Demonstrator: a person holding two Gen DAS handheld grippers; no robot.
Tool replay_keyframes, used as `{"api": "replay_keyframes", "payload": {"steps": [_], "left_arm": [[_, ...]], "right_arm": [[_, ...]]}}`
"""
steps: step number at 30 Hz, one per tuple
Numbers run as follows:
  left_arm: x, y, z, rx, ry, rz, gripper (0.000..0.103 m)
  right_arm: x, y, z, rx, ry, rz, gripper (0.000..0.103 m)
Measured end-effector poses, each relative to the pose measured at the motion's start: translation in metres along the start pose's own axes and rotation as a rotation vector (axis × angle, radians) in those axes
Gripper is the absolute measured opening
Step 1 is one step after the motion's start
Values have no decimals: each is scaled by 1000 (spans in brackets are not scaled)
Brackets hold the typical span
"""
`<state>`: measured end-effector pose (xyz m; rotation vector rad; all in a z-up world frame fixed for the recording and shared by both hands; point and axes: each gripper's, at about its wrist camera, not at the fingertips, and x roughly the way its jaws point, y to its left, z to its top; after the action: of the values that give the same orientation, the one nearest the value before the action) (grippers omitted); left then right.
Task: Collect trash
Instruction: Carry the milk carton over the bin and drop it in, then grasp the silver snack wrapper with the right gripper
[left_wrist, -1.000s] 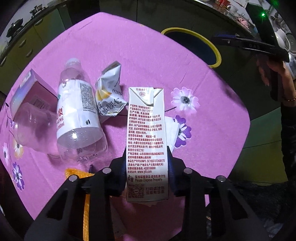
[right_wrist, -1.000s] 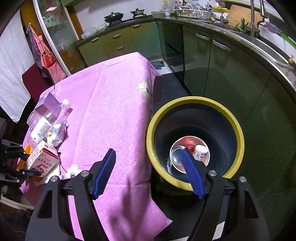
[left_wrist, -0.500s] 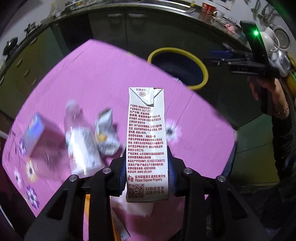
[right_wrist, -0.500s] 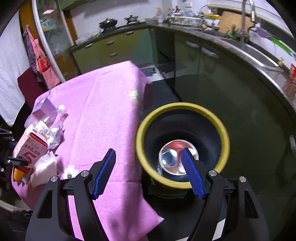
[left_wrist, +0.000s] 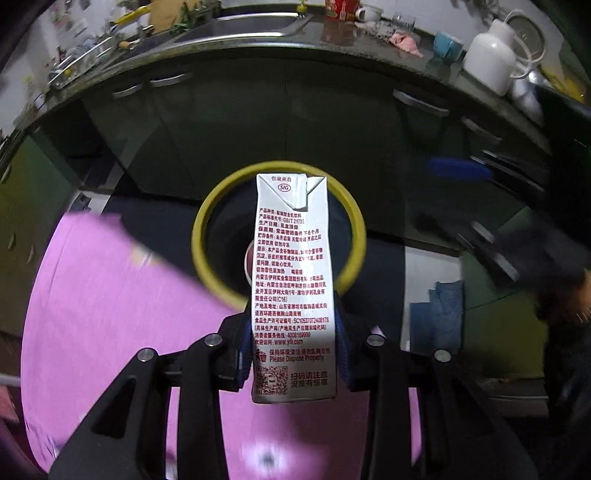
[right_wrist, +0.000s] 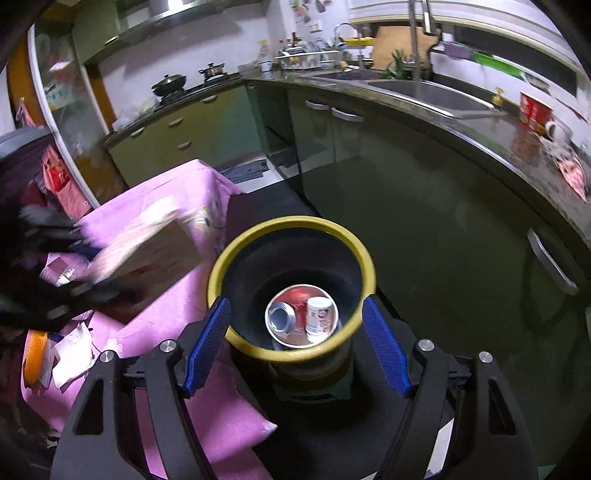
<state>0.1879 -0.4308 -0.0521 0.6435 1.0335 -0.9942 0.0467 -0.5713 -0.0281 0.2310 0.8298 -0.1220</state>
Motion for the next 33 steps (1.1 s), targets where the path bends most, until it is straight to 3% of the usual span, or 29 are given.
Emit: {"api": "replay_keyframes", "payload": {"steps": [5, 7, 9, 12, 16, 19, 25, 28, 33], "left_arm": [[68, 13, 44, -23, 59, 58, 36], [86, 17, 53, -43, 76, 67, 49], [96, 21, 56, -62, 85, 71, 51], [89, 22, 53, -79, 75, 55, 51], [39, 28, 33, -113, 14, 38, 51], [-24, 36, -5, -177, -58, -1, 55], [-121, 57, -108, -283, -194, 83, 60], [-146, 66, -156, -337, -239, 147, 60], [-172, 73, -234, -442, -294, 234, 63]], "right_arm": [[-12, -19, -18, 43, 9, -11, 73], [-16, -21, -25, 51, 10, -15, 73], [-21, -23, -29, 52, 7, -21, 73], [-23, -22, -30, 49, 6, -12, 73], [-16, -8, -31, 20, 18, 29, 74], [-5, 23, -30, -42, 42, 96, 74], [18, 123, -37, -242, 120, 296, 74], [32, 180, -46, -347, 181, 413, 74], [56, 262, -70, -527, 257, 495, 73]]}}
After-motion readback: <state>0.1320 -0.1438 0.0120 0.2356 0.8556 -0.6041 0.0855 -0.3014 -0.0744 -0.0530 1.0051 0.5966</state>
